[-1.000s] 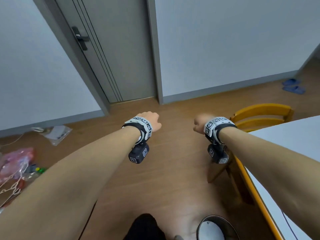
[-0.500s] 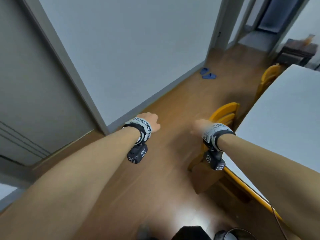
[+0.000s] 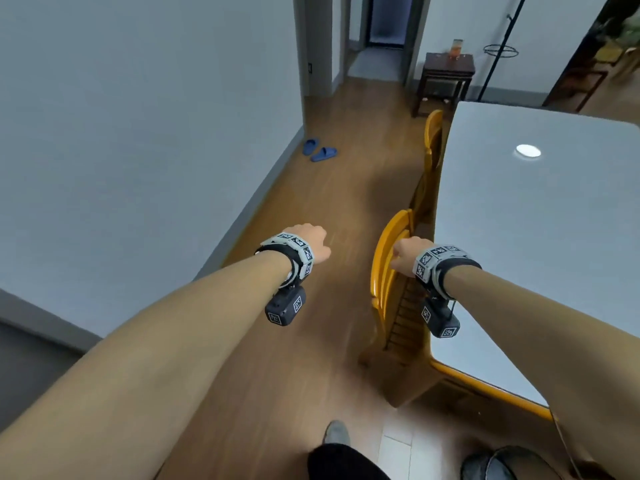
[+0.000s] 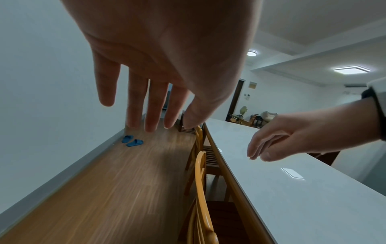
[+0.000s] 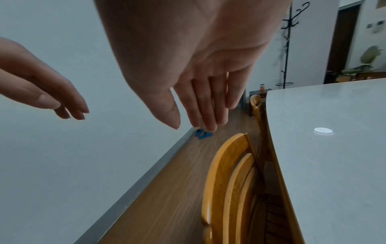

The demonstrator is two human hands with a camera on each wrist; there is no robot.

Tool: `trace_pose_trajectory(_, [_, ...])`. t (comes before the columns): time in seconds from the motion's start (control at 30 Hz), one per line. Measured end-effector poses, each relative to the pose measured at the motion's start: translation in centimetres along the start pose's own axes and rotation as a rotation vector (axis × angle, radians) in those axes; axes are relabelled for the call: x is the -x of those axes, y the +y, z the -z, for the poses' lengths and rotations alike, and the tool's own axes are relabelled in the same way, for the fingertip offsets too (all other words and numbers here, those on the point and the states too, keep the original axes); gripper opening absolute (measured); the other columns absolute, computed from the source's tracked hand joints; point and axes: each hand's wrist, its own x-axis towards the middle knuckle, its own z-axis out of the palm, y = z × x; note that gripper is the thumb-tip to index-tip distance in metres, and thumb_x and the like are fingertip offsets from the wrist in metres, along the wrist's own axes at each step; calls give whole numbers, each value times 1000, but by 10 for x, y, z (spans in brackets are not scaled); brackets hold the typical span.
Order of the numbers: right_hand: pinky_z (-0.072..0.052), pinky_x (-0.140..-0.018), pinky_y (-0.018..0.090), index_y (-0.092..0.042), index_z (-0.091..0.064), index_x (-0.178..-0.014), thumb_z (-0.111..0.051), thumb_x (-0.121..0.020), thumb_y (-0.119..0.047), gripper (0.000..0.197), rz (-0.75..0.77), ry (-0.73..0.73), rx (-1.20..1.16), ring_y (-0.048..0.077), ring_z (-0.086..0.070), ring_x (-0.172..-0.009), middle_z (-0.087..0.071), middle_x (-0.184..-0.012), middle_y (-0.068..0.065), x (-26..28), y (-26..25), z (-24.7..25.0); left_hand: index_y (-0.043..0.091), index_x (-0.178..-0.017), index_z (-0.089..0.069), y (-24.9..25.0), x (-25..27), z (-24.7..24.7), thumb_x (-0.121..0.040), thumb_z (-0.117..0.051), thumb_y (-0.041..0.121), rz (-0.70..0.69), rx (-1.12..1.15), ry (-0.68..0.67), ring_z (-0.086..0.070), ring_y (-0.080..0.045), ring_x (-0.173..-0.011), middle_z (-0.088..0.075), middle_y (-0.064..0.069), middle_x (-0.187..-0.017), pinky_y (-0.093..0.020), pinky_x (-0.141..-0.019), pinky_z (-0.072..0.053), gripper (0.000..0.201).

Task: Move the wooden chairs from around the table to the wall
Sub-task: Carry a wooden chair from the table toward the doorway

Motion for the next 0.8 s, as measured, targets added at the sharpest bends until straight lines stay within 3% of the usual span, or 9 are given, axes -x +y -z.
trace_pose_trajectory(0.1, [-51, -76, 34, -10, -68, -123, -54, -97, -33, 37, -46, -3, -51, 31, -69, -101, -69, -117, 14, -33, 6, 7, 17, -126, -61, 1, -47, 15, -90, -47, 35, -60, -28, -10, -65, -30, -93, -68, -7, -112, -36, -73, -51, 42])
trace_pose_trajectory(0.2, [-52, -72, 34, -13, -69, -109, -54, -96, -35, 30, -77, -27, -82, 27, -68, -89, -69, -103, 11, -55, 11, 8, 18, -128, -60, 7, -87, 28, -91, -46, 36, -117, -43, -15, -65, -31, -94, -67, -7, -113, -38, -76, -52, 43])
trace_pose_trajectory(0.33, [-51, -69, 33, -14, -66, -95, -53, -95, -35, 25, -167, -58, -123, 24, -65, -81, -66, -91, 7, -92, 24, 1, 17, -125, -61, 16, -147, 32, -91, -47, 34, -225, -65, -31, -65, -30, -93, -68, -7, -112, -35, -70, -47, 40])
trace_pose_trajectory(0.47, [-56, -79, 35, -18, -61, -98, -55, -99, -36, 19, -316, -101, -233, 22, -65, -86, -63, -89, 2, -125, 29, -22, 18, -123, -61, 27, -216, 18, -90, -47, 34, -366, -128, -84, -64, -30, -93, -67, -7, -112, -37, -71, -47, 40])
trace_pose_trajectory(0.63, [-55, -72, 32, -16, -65, -102, -55, -98, -37, 23, -536, -130, -418, 21, -67, -85, -68, -95, 4, -159, 12, -61, 19, -131, -58, 49, -300, 1, -91, -47, 38, -638, -256, -147, -63, -31, -106, -64, -7, -126, -40, -83, -51, 46])
trace_pose_trajectory(0.8, [-56, -88, 34, -14, -59, -135, -54, -97, -38, 45, -709, -206, -608, 24, -65, -108, -64, -127, 7, -175, -22, -82, 17, -135, -55, 62, -339, -16, -93, -47, 31, -910, -350, -194, -59, -30, -116, -58, -7, -130, -43, -91, -48, 45])
